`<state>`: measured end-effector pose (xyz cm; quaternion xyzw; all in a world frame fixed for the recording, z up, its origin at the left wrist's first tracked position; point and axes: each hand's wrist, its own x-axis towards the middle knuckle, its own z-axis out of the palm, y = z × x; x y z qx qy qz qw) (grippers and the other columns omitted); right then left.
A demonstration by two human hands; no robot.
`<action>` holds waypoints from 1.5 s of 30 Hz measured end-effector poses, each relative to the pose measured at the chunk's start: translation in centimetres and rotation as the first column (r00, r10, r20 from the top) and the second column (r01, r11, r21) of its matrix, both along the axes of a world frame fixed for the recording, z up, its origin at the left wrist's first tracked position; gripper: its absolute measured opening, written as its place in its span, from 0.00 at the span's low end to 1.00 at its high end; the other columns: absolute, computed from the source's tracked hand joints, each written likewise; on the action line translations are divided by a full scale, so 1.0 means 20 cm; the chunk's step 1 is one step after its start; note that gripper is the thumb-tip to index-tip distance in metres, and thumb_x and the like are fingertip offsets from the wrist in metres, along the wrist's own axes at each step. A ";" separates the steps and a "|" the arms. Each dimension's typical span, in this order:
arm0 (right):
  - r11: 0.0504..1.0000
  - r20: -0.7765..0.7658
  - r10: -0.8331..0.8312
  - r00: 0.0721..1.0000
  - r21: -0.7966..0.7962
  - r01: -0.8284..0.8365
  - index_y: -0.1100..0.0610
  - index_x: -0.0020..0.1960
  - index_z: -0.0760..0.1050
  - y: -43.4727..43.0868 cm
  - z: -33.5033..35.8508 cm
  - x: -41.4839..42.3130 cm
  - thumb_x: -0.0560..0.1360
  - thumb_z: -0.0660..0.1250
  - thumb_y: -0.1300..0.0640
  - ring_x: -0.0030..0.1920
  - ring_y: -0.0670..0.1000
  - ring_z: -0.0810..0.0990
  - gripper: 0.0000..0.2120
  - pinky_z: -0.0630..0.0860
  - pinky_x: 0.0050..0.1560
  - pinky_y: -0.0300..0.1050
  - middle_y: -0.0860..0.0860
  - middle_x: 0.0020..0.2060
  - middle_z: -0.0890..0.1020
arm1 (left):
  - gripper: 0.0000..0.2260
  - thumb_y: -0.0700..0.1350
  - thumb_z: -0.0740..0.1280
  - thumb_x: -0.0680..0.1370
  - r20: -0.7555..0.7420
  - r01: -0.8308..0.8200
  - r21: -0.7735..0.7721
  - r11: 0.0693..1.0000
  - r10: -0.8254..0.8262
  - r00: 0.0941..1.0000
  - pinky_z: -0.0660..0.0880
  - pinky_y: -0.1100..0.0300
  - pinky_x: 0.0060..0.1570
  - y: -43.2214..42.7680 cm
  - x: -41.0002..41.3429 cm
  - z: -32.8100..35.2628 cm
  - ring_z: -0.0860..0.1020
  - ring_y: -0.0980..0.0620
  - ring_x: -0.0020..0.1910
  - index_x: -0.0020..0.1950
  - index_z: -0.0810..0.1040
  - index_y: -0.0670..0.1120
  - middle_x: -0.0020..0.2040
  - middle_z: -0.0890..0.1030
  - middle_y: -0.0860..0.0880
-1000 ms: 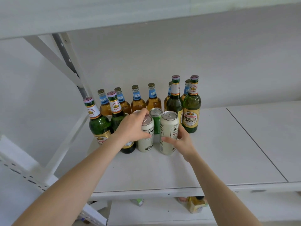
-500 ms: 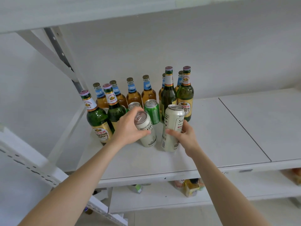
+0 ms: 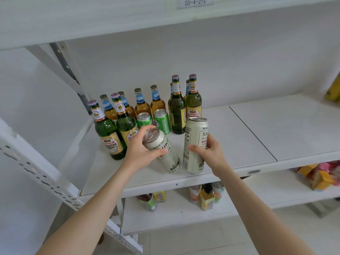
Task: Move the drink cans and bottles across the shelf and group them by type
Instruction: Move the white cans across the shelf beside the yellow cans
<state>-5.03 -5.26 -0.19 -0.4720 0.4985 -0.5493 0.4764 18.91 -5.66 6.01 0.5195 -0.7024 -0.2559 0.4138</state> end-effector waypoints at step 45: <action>0.997 -0.081 -0.032 0.996 0.069 0.037 0.54 0.55 0.77 0.21 0.14 -1.93 0.65 0.79 0.55 0.50 0.53 0.84 0.20 0.82 0.50 0.51 0.52 0.48 0.85 | 0.29 0.47 0.83 0.58 -0.137 -0.001 0.136 0.991 0.020 0.990 0.80 0.54 0.51 0.13 -1.84 0.05 0.81 0.57 0.48 0.55 0.76 0.58 0.50 0.82 0.56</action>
